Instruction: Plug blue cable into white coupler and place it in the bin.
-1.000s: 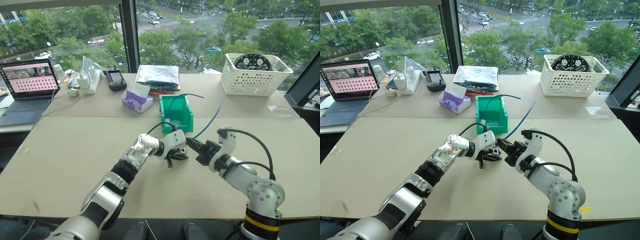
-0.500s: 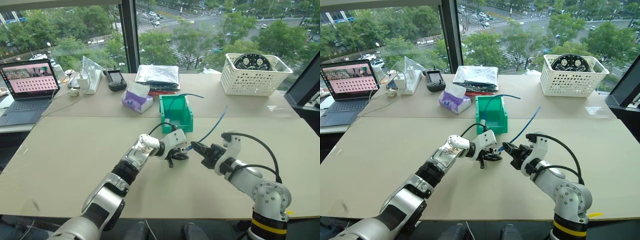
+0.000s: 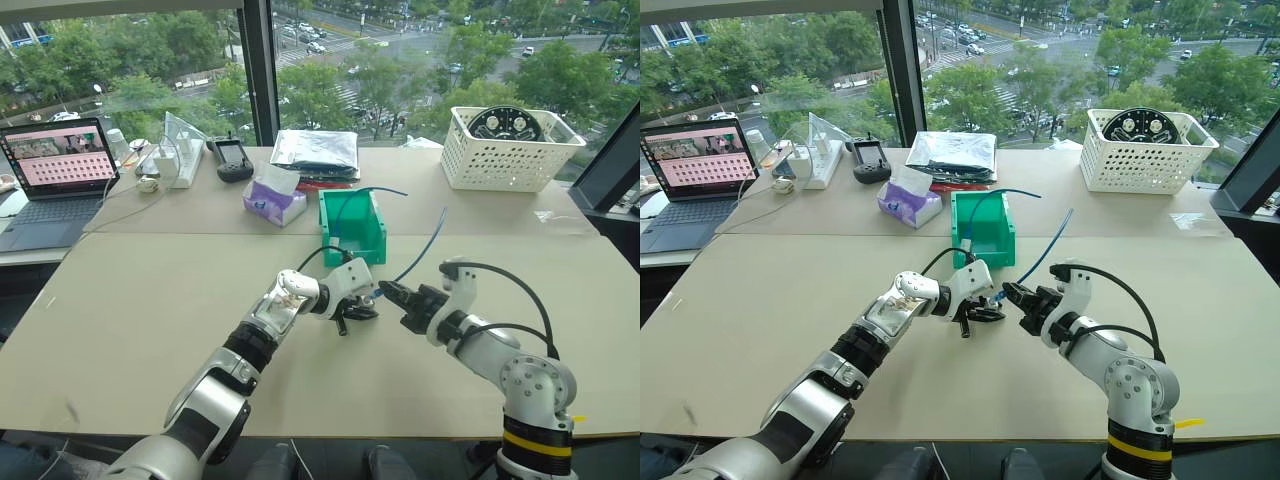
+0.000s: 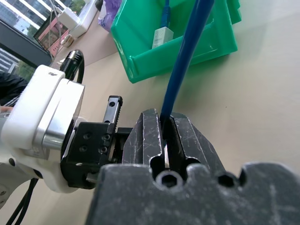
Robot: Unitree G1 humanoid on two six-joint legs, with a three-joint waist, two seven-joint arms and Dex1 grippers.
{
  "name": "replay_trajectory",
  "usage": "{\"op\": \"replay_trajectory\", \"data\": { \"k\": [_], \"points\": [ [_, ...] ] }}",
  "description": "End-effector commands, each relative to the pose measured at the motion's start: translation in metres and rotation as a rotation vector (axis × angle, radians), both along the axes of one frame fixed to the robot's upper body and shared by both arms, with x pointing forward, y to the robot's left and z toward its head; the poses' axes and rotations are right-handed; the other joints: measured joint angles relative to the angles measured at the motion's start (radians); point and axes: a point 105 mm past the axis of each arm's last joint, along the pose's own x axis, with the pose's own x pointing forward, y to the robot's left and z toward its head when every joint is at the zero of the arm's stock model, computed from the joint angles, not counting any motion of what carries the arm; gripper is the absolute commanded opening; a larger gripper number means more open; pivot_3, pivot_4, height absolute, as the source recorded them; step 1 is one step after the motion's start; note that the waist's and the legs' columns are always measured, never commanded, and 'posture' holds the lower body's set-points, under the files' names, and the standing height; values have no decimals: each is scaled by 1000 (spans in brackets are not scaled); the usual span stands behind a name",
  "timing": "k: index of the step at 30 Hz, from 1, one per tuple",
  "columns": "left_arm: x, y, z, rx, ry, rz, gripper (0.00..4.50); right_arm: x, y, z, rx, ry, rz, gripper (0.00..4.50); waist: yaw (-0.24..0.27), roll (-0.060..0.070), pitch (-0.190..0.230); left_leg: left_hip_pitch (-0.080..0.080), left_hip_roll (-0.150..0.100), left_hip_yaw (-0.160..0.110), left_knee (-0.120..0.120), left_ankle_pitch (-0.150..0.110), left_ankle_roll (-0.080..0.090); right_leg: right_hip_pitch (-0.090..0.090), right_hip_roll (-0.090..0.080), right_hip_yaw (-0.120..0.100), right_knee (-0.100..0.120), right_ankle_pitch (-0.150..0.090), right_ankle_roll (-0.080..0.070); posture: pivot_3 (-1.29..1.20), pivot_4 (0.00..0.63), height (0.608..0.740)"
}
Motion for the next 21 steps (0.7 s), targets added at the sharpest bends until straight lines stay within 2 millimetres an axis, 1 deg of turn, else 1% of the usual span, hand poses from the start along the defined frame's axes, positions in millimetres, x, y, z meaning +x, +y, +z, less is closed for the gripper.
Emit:
{"op": "replay_trajectory", "data": {
  "k": [1, 7, 10, 14, 17, 21],
  "points": [
    [-3, 1, -11, 35, 23, 4, 696, 4, -1, 13, -7, -67, 6, 0, 0, 0, 0, 0, 0, 0, 0, 0, 0, 0, 0, 0, 0, 0, 0, 0, 150, 727],
    [-3, 1, -9, 33, 19, 4, 696, 6, -1, 13, -29, -73, 18, 0, 0, 0, 0, 0, 0, 0, 0, 0, 0, 0, 0, 0, 0, 0, 0, 0, 150, 727],
    [-2, 2, -8, 30, 16, 8, 696, 4, 2, 11, -35, -71, 31, 0, 0, 0, 0, 0, 0, 0, 0, 0, 0, 0, 0, 0, 0, 0, 0, 0, 150, 727],
    [-5, -6, 4, -49, 73, 18, 696, 4, 9, 10, -13, -67, 32, 0, -2, 0, 0, 0, 0, 0, 0, 0, 0, 0, 0, 0, 0, 0, 0, 0, 150, 727],
    [-6, -8, 7, -53, 79, 20, 696, 3, 12, 11, -16, -73, 29, 0, -5, 0, 0, 0, 0, 0, 0, 0, 0, -1, 0, 0, 0, 0, 0, 0, 150, 727],
    [-7, -8, 13, -52, 83, 16, 696, 1, 15, 9, -88, -84, 30, 0, -9, 0, 0, -1, 0, 0, 0, 0, 0, -1, 0, 0, 1, 0, 0, 0, 150, 727]
  ]
}}
